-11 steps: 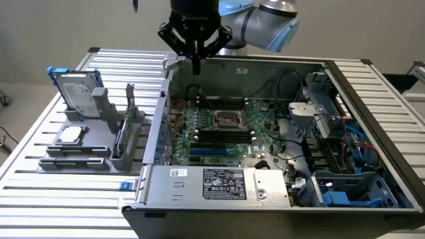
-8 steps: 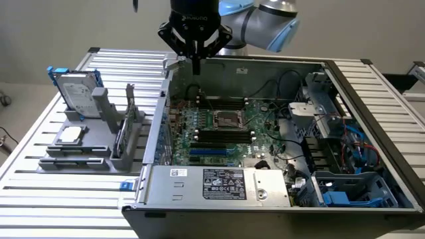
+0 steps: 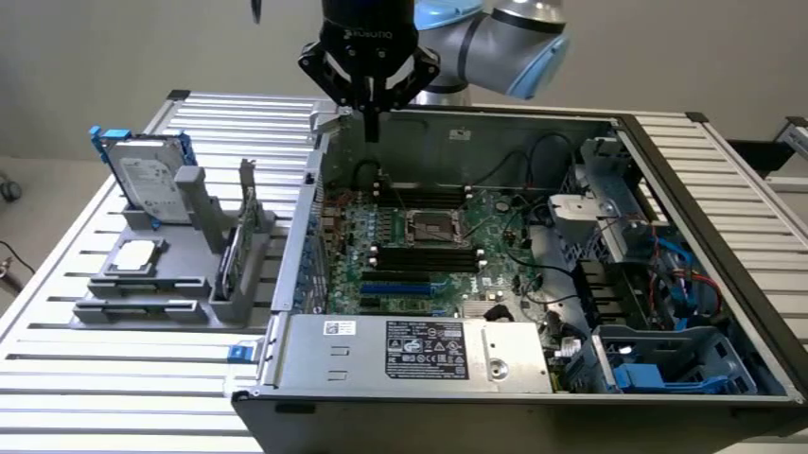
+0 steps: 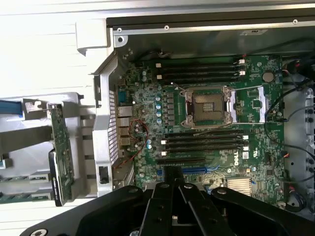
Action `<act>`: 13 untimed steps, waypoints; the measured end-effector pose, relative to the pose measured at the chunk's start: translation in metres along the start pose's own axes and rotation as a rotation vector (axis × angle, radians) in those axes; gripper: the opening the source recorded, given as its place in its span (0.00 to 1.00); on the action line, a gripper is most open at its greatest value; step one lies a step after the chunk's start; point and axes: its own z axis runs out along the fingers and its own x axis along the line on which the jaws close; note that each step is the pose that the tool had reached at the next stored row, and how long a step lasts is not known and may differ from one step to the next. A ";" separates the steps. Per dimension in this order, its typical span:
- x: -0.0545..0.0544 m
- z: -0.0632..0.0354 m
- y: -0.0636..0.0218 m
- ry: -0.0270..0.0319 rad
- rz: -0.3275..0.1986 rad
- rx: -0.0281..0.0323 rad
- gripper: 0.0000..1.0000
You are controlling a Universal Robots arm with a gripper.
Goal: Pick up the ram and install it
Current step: 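Reach for the ram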
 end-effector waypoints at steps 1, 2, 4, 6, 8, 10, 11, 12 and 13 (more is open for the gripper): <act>0.004 0.0000 -0.0004 -0.0001 0.000 -0.0002 0.11; 0.009 0.0000 -0.0009 -0.0002 0.000 -0.0003 0.11; 0.018 -0.0002 -0.0018 -0.0003 0.000 -0.0004 0.11; 0.027 -0.0004 -0.0028 -0.0003 0.000 -0.0003 0.11; 0.036 -0.0007 -0.0037 -0.0002 0.000 -0.0003 0.11; 0.045 -0.0008 -0.0048 -0.0002 0.000 -0.0003 0.11; 0.050 -0.0009 -0.0054 -0.0002 0.000 -0.0003 0.11; 0.054 -0.0010 -0.0060 -0.0002 0.000 -0.0003 0.11; 0.059 -0.0010 -0.0066 -0.0003 0.000 -0.0004 0.11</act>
